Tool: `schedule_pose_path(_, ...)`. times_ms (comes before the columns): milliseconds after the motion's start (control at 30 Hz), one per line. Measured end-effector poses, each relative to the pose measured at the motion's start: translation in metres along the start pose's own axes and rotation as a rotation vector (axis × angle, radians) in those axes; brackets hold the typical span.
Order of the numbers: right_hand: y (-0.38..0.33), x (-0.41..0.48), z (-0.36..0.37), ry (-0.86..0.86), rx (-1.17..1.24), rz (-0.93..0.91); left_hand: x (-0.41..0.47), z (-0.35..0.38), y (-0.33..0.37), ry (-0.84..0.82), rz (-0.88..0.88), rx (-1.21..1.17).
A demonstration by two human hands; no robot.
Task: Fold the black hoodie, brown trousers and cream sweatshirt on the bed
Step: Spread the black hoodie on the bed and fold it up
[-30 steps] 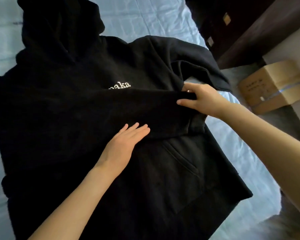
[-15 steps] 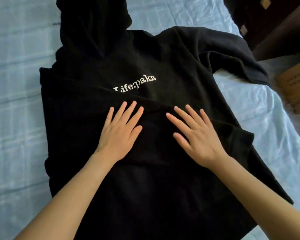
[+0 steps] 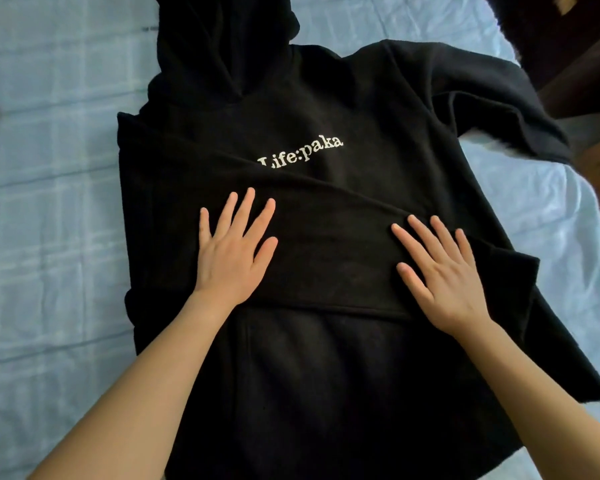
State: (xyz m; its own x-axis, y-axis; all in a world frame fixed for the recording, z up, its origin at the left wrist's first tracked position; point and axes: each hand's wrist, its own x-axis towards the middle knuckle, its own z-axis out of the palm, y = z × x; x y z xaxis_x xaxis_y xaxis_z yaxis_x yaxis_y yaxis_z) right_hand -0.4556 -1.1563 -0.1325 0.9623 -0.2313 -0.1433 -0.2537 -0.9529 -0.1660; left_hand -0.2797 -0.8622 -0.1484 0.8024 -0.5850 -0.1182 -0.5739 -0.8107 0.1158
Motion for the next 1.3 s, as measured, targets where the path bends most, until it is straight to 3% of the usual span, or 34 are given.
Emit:
schedule_pose_path(433,0.006,0.001,0.004,0.018,0.039,-0.013,-0.001,-0.007,0.003,-0.006,-0.006,-0.015)
schedule_pose_path(633,0.003,0.0,-0.007,-0.002,0.175,-0.036,-0.001,-0.017,0.017,-0.034,-0.129,-0.055)
schedule_pose_path(700,0.01,0.004,-0.014,0.0,0.345,-0.087,0.01,-0.022,0.037,0.016,-0.194,-0.085)
schedule_pose_path(767,0.027,0.014,-0.031,0.064,0.674,-0.054,0.033,-0.031,0.072,0.099,-0.171,-0.142)
schedule_pose_path(833,0.06,0.027,-0.051,0.289,0.947,0.151,0.068,-0.039,0.12,0.184,-0.052,-0.205)
schedule_pose_path(900,0.105,0.044,-0.067,0.467,1.036,0.401,0.108,-0.045,0.175,0.252,0.08,-0.258)
schedule_pose_path(1000,0.168,0.066,-0.078,0.433,1.402,0.682,0.17,-0.047,0.253,0.286,0.264,-0.286)
schedule_pose_path(1067,0.191,0.075,-0.082,0.35,1.72,0.763,0.204,-0.046,0.291,0.254,0.349,-0.236)
schedule_pose_path(1200,0.207,0.09,-0.084,0.261,2.044,0.741,0.246,-0.041,0.328,0.181,0.342,-0.18)
schedule_pose_path(1300,0.213,0.101,-0.081,0.332,2.096,0.681,0.25,-0.041,0.34,0.354,0.344,-0.327)
